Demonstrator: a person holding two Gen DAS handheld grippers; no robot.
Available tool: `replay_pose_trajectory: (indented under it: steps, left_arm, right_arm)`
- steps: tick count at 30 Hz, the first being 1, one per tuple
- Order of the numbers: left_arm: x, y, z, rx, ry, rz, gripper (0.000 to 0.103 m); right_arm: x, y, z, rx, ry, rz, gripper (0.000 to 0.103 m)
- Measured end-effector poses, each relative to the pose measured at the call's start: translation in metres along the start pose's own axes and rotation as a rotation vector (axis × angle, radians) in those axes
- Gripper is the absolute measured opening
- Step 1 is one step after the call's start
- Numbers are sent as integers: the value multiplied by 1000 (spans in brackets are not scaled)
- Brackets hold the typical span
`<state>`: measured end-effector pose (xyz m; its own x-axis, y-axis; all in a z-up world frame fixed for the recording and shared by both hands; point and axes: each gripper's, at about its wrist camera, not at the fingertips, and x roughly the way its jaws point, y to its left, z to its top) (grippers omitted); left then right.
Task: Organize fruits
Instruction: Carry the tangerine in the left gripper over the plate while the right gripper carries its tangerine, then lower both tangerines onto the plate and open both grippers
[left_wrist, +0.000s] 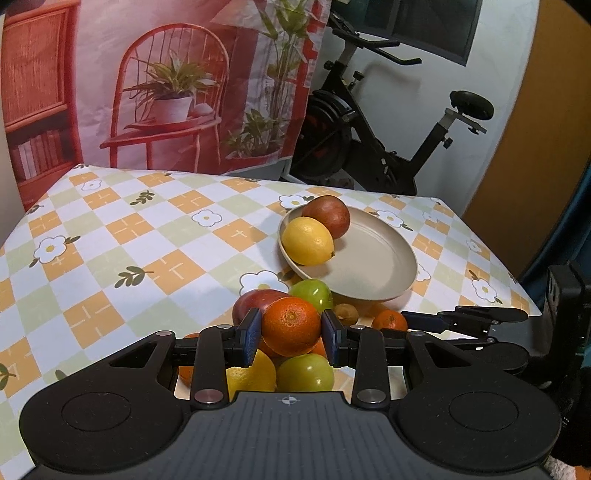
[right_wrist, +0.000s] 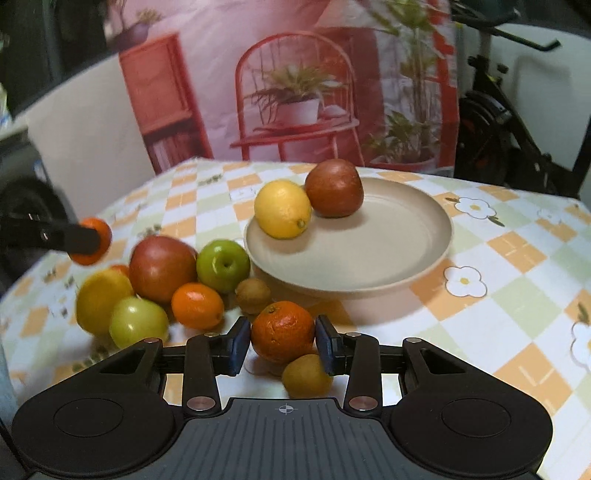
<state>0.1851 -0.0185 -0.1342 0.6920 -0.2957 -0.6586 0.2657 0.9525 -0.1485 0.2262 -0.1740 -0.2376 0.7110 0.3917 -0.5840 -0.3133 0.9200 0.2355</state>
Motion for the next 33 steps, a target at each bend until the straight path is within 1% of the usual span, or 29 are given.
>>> replay_pose_trajectory:
  steps: [4,8,14,19,22,26,28,33]
  left_arm:
    - [1,-5,3,25,0,7,37]
    - [4,-15,10,63,-10,9,37]
    - [16,-35,23,131,-32,-5,37]
    - [37,-58,37,187,-34,-30,37]
    - [56,-67,40,200,-9,-38,37]
    - [81,-72,36,221,41,-33,37]
    - [94,-71,34,225,69,-22,37]
    - [114,-58,37,194,131,-1,37]
  right_arm:
    - [-10,0,4,0,-46,24,35]
    - [-21,-4,17,-19,-91,33,35]
    - [-35,-29,43,-40,-145,-11,35]
    - [-42,-58,68,-52,-189,-48,35]
    - [-41,-73,78,-67,-199,-66,35]
    - [-27,-84,84,-82,-177,-69,35]
    - [-18,-88,85,-83,-161,-63,35]
    - [5,-94,82,-77,-126,-44,35]
